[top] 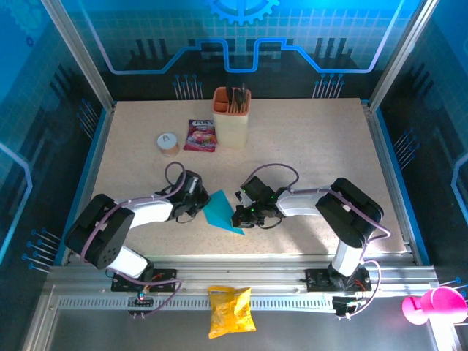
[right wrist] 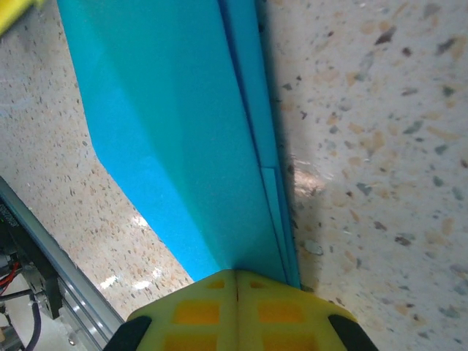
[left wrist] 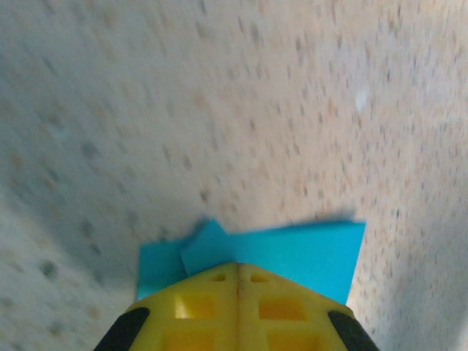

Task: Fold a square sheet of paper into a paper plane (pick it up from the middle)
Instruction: Fourth fold the wing at the center of the table.

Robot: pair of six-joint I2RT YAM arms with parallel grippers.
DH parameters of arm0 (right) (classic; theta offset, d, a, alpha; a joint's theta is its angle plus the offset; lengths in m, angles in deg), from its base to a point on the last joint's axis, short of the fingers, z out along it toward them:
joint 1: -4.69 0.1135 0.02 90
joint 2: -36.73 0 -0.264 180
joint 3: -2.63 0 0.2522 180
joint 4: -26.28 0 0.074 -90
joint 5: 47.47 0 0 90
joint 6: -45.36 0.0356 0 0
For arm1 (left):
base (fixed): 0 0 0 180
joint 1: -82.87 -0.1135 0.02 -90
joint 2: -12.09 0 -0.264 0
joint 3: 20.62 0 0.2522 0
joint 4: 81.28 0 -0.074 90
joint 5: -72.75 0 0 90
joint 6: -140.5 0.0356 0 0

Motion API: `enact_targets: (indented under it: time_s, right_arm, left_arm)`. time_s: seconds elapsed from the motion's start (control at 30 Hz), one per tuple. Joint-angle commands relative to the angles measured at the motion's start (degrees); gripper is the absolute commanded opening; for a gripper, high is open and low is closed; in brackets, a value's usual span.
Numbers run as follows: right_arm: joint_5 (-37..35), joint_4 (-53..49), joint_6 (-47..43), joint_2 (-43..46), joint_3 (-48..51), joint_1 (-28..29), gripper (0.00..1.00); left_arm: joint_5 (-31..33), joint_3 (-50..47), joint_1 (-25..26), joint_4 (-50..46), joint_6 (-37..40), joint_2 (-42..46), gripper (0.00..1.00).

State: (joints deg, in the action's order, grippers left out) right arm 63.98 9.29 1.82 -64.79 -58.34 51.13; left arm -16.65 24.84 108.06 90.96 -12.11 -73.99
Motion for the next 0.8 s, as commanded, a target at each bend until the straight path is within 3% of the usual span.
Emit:
enact_targets:
  time_s: [0.0,0.33,0.43,0.57,0.77]
  right_arm:
    - [-5.9,-8.9,-1.3,-5.9,4.2,0.2,0.0]
    - [-6.0,-7.4,-0.5,-6.9,5.0,0.6,0.0]
    - [-5.9,-6.8,-0.2,-7.0,4.8,0.7,0.0]
    - [-5.4,-5.6,0.2,-7.6,4.6,0.8,0.0]
    - [-4.7,-3.9,0.5,-7.3,3.8,0.9,0.0]
  left_arm:
    - [-0.6,2.2,-3.2,-2.7,3.6,-0.6,0.0]
    - [-2.1,6.2,-13.2,-5.6,9.9,-0.9,0.0]
    - [-4.4,6.5,-11.0,-7.6,10.6,4.3,0.0]
    - [-5.4,6.2,-3.5,-9.7,9.8,9.6,0.0]
    - [-3.8,1.3,5.4,-3.8,4.0,8.5,0.0]
